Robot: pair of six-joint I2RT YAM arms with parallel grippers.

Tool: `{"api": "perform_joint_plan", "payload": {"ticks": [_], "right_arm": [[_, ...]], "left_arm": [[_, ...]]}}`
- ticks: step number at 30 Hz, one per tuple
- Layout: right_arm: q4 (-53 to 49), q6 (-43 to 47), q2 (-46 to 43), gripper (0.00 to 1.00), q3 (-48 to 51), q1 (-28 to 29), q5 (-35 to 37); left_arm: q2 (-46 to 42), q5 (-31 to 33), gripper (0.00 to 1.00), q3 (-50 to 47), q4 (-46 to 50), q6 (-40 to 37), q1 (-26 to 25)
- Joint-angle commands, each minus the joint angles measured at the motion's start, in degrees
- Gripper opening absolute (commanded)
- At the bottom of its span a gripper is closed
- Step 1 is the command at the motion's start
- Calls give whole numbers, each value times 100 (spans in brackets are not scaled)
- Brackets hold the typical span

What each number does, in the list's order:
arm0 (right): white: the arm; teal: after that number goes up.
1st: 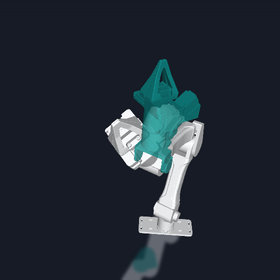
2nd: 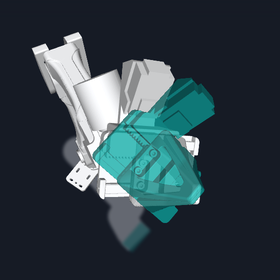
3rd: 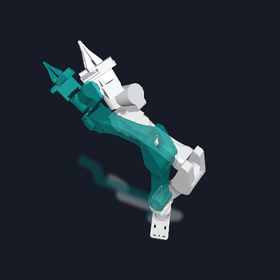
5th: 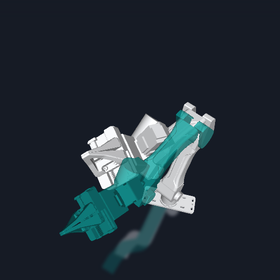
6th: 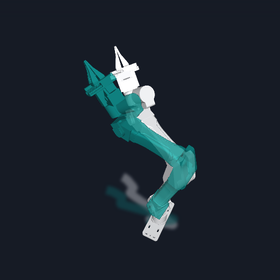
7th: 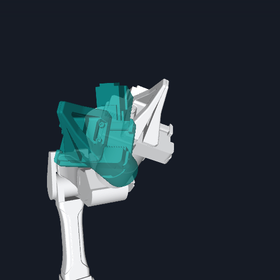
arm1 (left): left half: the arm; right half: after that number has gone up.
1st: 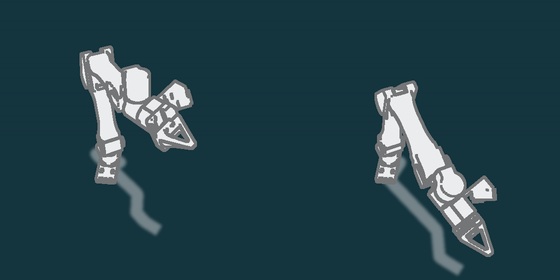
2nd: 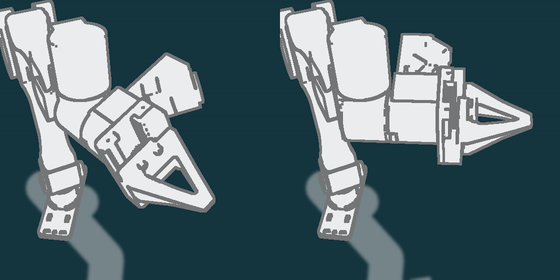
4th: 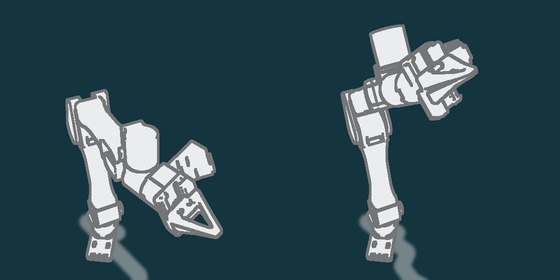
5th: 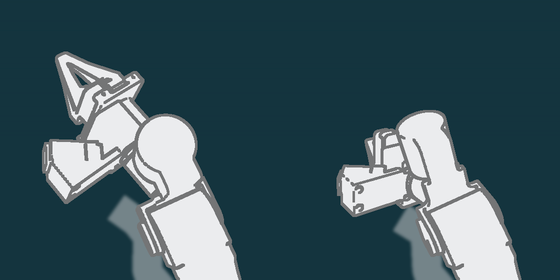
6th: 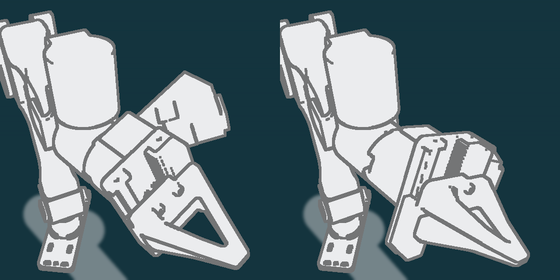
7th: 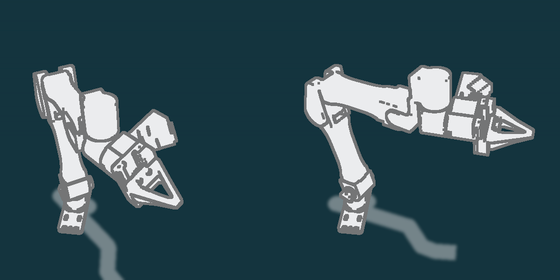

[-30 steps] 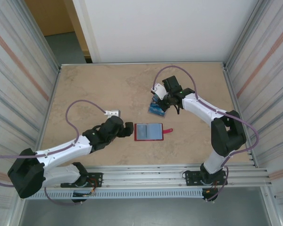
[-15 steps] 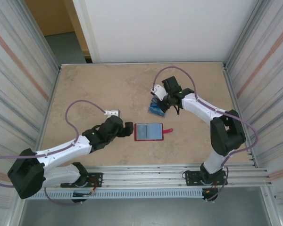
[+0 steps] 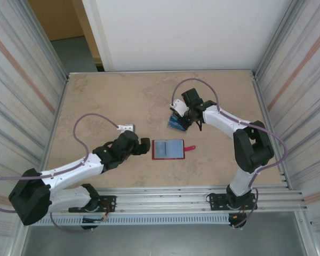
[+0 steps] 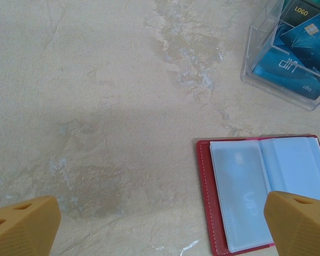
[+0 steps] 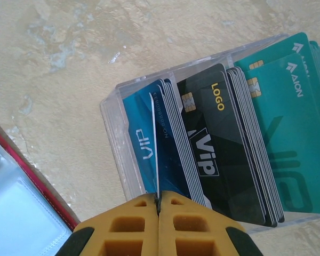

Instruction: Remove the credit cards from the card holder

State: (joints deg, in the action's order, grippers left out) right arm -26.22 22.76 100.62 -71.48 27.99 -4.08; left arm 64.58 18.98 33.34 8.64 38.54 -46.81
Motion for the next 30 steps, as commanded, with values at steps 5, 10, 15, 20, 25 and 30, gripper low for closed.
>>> {"api": "perform_joint_plan", "payload": {"ticks": [5, 10, 15, 20, 25, 30], "right_arm": [[-325, -78, 241, 22, -251, -39, 140], [-214, -298, 134, 27, -233, -41, 249], [-81, -857, -208, 28, -140, -26, 249], [43, -2170, -687, 32, 116, 93, 735], [141, -3240, -1112, 41, 606, 342, 735], [-38, -3835, -1320, 53, 874, 999, 1070]], "left_arm": [[-55, -34, 99, -56, -105, -56, 58], [-53, -49, 99, -51, -102, -66, 58], [-64, -14, 99, -57, -95, -29, 66], [-96, 119, 99, -100, -74, 105, 75], [-203, 429, 99, -123, 78, 265, 75], [-425, 760, 99, -235, 267, 570, 84]]}}
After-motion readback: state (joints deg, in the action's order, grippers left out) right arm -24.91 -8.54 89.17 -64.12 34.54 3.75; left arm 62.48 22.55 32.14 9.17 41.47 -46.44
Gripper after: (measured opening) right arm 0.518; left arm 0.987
